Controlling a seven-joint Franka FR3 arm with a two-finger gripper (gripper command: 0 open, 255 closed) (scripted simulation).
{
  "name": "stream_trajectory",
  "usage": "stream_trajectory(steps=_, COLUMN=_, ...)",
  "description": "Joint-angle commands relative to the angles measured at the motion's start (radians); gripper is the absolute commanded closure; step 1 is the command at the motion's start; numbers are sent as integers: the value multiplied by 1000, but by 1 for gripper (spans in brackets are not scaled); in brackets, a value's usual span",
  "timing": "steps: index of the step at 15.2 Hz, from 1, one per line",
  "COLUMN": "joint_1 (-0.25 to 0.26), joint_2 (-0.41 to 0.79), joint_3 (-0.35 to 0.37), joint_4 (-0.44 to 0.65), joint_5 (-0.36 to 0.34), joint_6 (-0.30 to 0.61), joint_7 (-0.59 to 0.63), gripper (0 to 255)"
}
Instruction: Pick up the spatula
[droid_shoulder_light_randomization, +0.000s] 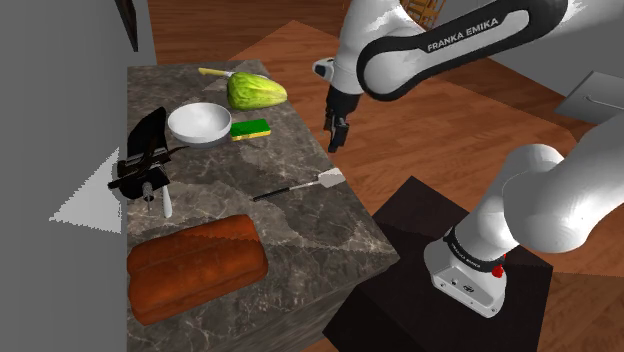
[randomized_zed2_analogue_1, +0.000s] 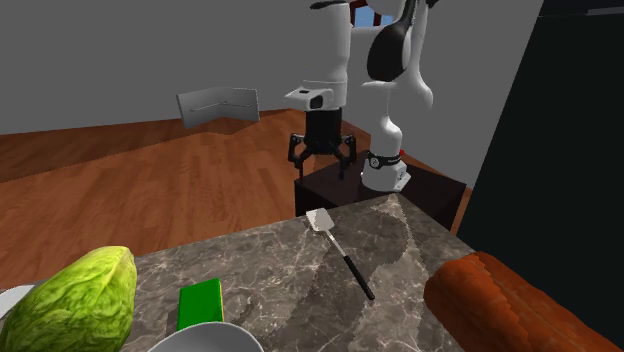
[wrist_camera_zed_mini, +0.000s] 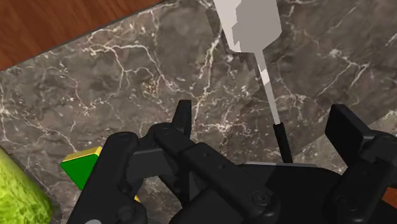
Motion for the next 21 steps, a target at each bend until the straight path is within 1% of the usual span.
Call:
stream_trajectory(steps=1, joint_1=24, joint_2=67, joint_3=0, joint_4=8, joint_5=15, joint_6=55, joint_7=-61, gripper=0)
stream_trajectory(steps=6, joint_1=81, joint_2=225, joint_3=20, joint_4=31, joint_5=61, joint_6=177, joint_7=-199, gripper=0)
stream_trajectory(steps=9, joint_1=104, joint_2=313, joint_3=41, joint_4=50, joint_5=87, joint_6=238, joint_7=-277, gripper=0)
stream_trajectory(steps=16, joint_1=104, joint_2=400, joint_3=46, joint_4=39, joint_5=106, joint_6=336, joint_7=-295, gripper=0)
stream_trajectory(steps=18, joint_1=103, joint_2=408, joint_3=46, joint_4=39, joint_5=108, joint_6=344, joint_7=-296, gripper=0)
stream_trajectory(steps=19, joint_1=104, joint_2=408, joint_3=47, joint_4=40, joint_5=108, joint_6=343, joint_7=-295, gripper=255)
stream_trajectory(steps=21, joint_1=104, joint_2=408, joint_3=47, joint_4=40, joint_5=108, joint_6=343, joint_7=-296, gripper=255)
